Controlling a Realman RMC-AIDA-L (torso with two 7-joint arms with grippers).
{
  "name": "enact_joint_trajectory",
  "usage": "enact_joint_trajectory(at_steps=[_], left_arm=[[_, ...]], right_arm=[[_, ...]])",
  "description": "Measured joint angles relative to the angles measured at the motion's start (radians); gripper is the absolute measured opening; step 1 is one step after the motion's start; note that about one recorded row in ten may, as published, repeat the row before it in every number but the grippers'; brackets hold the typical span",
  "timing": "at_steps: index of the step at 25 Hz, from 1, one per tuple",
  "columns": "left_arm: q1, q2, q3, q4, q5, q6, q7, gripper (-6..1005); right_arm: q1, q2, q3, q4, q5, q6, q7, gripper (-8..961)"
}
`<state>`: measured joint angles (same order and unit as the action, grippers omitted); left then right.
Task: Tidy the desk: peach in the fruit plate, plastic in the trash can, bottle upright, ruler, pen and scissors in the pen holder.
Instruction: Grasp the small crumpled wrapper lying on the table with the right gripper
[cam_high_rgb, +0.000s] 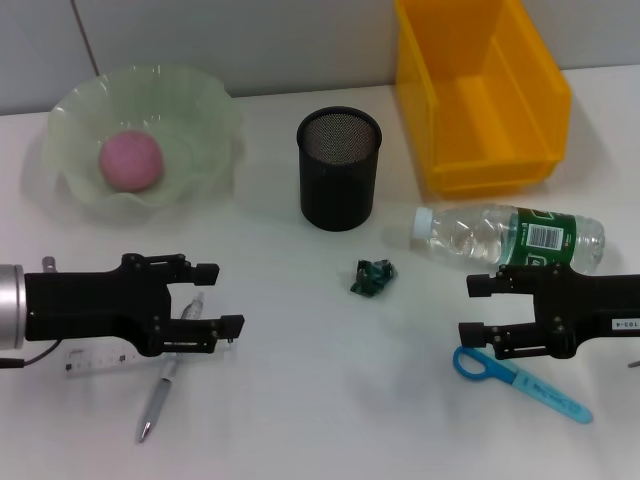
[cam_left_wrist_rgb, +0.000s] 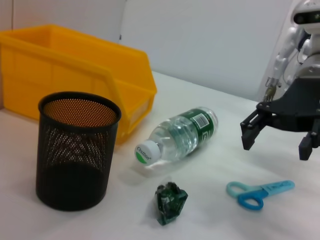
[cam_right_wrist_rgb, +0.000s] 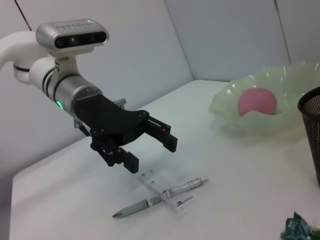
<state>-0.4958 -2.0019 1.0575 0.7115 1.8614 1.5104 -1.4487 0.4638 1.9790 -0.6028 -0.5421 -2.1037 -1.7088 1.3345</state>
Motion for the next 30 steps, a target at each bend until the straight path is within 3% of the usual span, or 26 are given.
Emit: enact_joint_trajectory(at_steps=[4, 5, 6, 7, 9, 10, 12, 15, 18, 20, 21, 24, 25, 30], left_arm=[[0.003, -0.019, -0.023, 0.000, -0.002, 0.004, 0.020, 795], [0.002, -0.024, -0.026, 0.000, 0.001, 0.004, 0.022, 795], [0.002, -0.024, -0.026, 0.000, 0.001, 0.004, 0.022, 795], [0.001, -0.026, -0.026, 0.000, 0.003, 0.005, 0.021, 795], [-0.002, -0.028, -0.026, 0.001, 0.003, 0.005, 0.017, 795], [-0.002, -0.028, -0.026, 0.001, 0.003, 0.005, 0.015, 795], [-0.002, -0.029, -0.028, 0.001, 0.000, 0.005, 0.009, 795], [-0.002, -0.027, -0.032, 0.001, 0.000, 0.006, 0.006, 795], [0.001, -0.026, -0.041, 0.002, 0.001, 0.004, 0.006, 795], [0.004, -0.025, -0.044, 0.002, 0.001, 0.002, 0.005, 795], [0.005, -0.024, -0.045, 0.002, 0.001, 0.003, 0.005, 795], [0.008, -0.024, -0.047, 0.002, 0.000, 0.004, 0.005, 795], [0.008, -0.024, -0.047, 0.002, 0.000, 0.004, 0.005, 795], [0.012, -0.028, -0.047, 0.002, 0.003, -0.001, 0.007, 795]], right_arm=[[0.008, 0.005, 0.000, -0.019, 0.007, -0.011, 0.002, 784], [0.012, 0.023, -0.001, -0.070, 0.019, -0.028, 0.020, 783], [0.012, 0.023, -0.001, -0.070, 0.019, -0.028, 0.020, 782], [0.015, 0.036, -0.002, -0.111, 0.025, -0.036, 0.037, 781], [0.017, 0.068, -0.006, -0.210, 0.026, -0.041, 0.085, 779], [0.022, 0.093, -0.025, -0.321, 0.024, -0.042, 0.164, 777], [0.029, 0.098, -0.045, -0.374, 0.024, -0.042, 0.222, 775], [0.077, 0.090, -0.136, -0.515, 0.021, -0.036, 0.441, 772], [0.109, 0.082, -0.178, -0.564, -0.003, -0.029, 0.529, 768], [0.192, 0.064, -0.238, -0.585, -0.091, -0.023, 0.647, 766], [0.192, 0.064, -0.238, -0.585, -0.091, -0.023, 0.647, 765], [0.287, 0.053, -0.273, -0.537, -0.209, -0.010, 0.725, 761], [0.345, 0.053, -0.280, -0.490, -0.283, 0.013, 0.744, 760], [0.437, 0.062, -0.318, -0.377, -0.395, 0.090, 0.754, 754]])
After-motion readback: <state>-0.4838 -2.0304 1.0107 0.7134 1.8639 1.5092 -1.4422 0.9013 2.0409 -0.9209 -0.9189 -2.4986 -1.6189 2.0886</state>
